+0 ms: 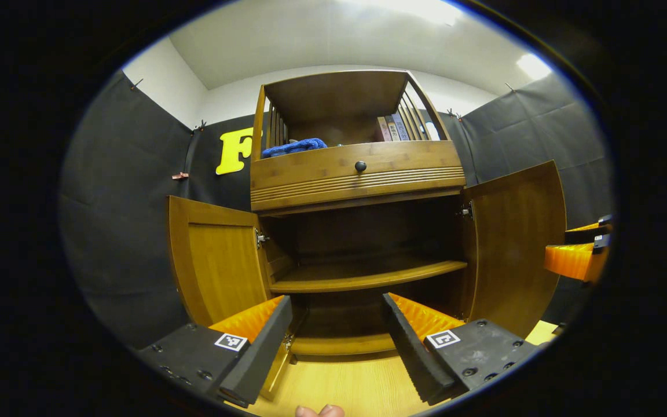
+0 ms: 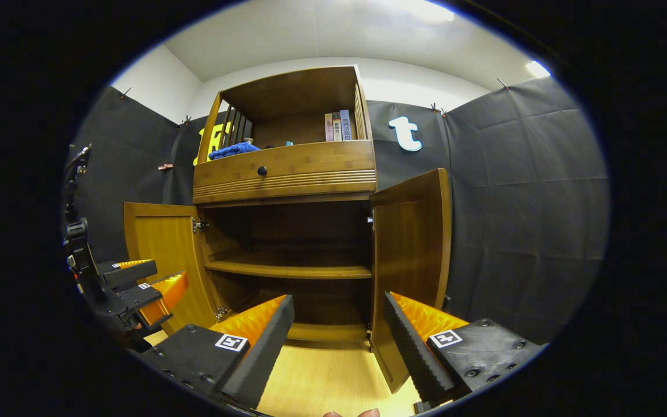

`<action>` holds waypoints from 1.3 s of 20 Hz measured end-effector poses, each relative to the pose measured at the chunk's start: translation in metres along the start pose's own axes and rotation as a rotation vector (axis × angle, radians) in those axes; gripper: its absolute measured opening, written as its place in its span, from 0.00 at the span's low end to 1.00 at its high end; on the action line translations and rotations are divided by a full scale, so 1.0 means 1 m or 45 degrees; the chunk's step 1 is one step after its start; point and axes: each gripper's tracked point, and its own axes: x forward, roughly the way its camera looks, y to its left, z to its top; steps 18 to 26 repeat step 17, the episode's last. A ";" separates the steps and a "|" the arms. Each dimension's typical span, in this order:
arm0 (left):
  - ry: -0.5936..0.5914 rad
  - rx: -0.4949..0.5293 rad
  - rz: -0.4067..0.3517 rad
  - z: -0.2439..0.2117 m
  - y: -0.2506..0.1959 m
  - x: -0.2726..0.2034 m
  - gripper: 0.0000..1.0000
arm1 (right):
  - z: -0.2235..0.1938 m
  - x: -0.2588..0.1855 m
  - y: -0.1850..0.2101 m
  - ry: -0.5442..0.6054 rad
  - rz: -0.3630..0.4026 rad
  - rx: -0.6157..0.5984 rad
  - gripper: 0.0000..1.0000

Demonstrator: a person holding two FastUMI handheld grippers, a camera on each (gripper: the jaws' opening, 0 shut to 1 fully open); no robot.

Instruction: Open the right door of the double-door shoe cabinet with the right hand, and open the left door with the left hand.

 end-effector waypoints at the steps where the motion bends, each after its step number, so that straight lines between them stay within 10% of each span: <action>1: -0.002 0.001 -0.001 0.002 0.000 0.000 1.00 | 0.000 0.000 -0.001 0.000 -0.001 -0.002 0.98; 26: -0.004 -0.003 -0.006 0.002 -0.002 -0.002 1.00 | 0.002 -0.003 0.000 -0.005 0.001 0.002 1.00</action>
